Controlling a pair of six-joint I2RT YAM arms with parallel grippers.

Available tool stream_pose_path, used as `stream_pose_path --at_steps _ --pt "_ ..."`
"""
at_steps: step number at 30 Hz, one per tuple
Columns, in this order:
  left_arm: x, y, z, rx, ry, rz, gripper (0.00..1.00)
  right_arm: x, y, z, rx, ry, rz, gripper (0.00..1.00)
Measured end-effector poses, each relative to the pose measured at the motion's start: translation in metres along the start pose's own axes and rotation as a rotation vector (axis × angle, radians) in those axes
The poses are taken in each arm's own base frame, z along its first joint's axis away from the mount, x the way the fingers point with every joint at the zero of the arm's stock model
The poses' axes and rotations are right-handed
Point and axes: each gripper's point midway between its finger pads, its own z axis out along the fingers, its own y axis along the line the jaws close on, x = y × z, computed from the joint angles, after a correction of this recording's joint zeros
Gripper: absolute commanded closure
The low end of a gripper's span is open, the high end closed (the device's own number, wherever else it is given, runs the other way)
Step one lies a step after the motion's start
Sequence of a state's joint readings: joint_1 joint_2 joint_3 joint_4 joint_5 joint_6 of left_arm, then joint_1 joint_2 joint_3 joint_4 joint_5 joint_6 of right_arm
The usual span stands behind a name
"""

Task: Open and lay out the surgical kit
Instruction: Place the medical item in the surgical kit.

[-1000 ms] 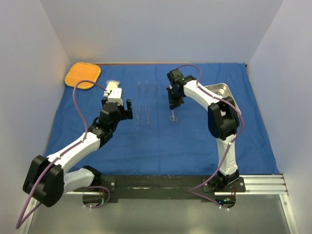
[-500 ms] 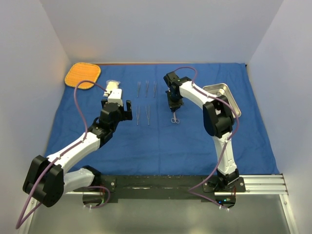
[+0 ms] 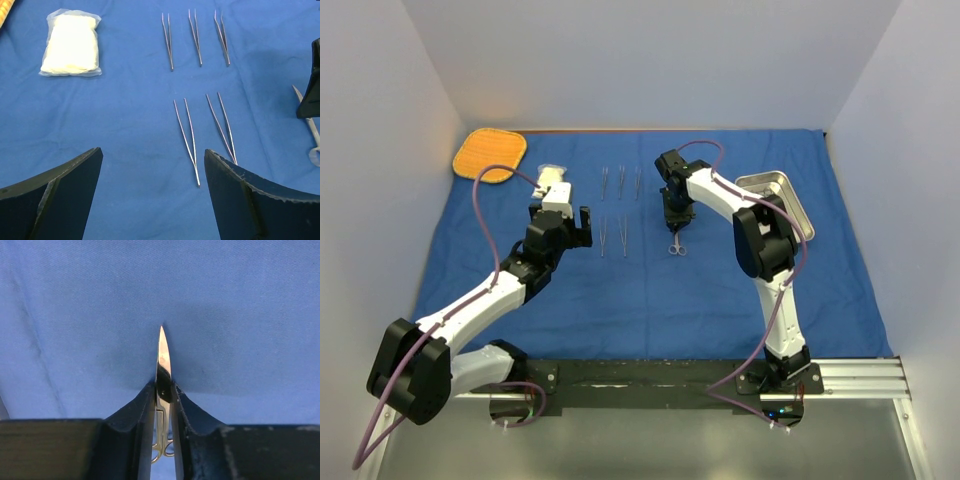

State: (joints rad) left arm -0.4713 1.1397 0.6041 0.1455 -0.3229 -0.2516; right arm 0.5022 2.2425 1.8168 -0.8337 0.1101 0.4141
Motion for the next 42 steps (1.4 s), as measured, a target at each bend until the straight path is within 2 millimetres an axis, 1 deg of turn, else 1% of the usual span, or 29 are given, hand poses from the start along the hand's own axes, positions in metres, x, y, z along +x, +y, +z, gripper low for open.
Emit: stream_pose_path --at_steps 5,7,12,19,22,23,29,30,31,33,36,37,39,40,42 --pt "0.000 -0.001 0.000 0.005 0.001 0.000 0.12 0.000 0.001 0.001 -0.004 -0.002 0.015 0.77" --pt "0.000 -0.001 0.000 0.005 0.001 0.000 0.12 -0.001 0.000 0.001 -0.009 0.000 0.025 0.84" --pt "0.000 -0.001 0.000 0.006 0.000 0.000 0.12 -0.001 0.000 0.002 -0.034 0.013 0.057 0.93" --pt "0.000 -0.001 0.000 0.006 0.000 0.001 0.12 -0.002 -0.002 0.003 -0.053 0.015 0.085 0.94" --pt "0.000 -0.001 0.000 0.006 0.000 0.001 0.12 -0.002 -0.002 0.003 -0.061 0.019 0.095 0.86" --pt "0.000 -0.001 0.000 0.006 0.001 0.001 0.12 -0.002 -0.001 0.002 -0.064 0.020 0.096 0.80" --pt "0.005 -0.004 0.002 0.019 0.017 0.005 0.12 -0.003 0.001 0.000 -0.084 0.006 0.099 0.62" --pt "0.006 -0.004 0.002 0.021 0.021 0.006 0.12 -0.004 0.002 -0.002 -0.091 -0.001 0.098 0.55" --pt "0.007 -0.004 0.002 0.023 0.027 0.008 0.11 -0.004 0.002 -0.004 -0.097 -0.007 0.096 0.53" --pt "0.007 -0.005 0.004 0.024 0.034 0.010 0.11 -0.006 0.003 -0.013 -0.112 -0.029 0.090 0.49" --pt "0.005 -0.007 0.006 0.025 0.036 0.009 0.11 -0.017 0.009 -0.037 -0.174 -0.101 0.074 0.47" --pt "0.004 -0.007 0.006 0.025 0.036 0.007 0.11 -0.020 0.012 -0.044 -0.193 -0.123 0.071 0.42" --pt "0.004 -0.007 0.006 0.025 0.038 0.002 0.11 -0.026 0.018 -0.060 -0.237 -0.180 0.061 0.36" --pt "0.004 -0.008 0.006 0.024 0.043 -0.003 0.10 -0.028 0.020 -0.066 -0.249 -0.203 0.054 0.31" --pt "0.005 -0.008 0.006 0.020 0.052 -0.011 0.10 -0.028 0.027 -0.072 -0.266 -0.230 0.029 0.29"
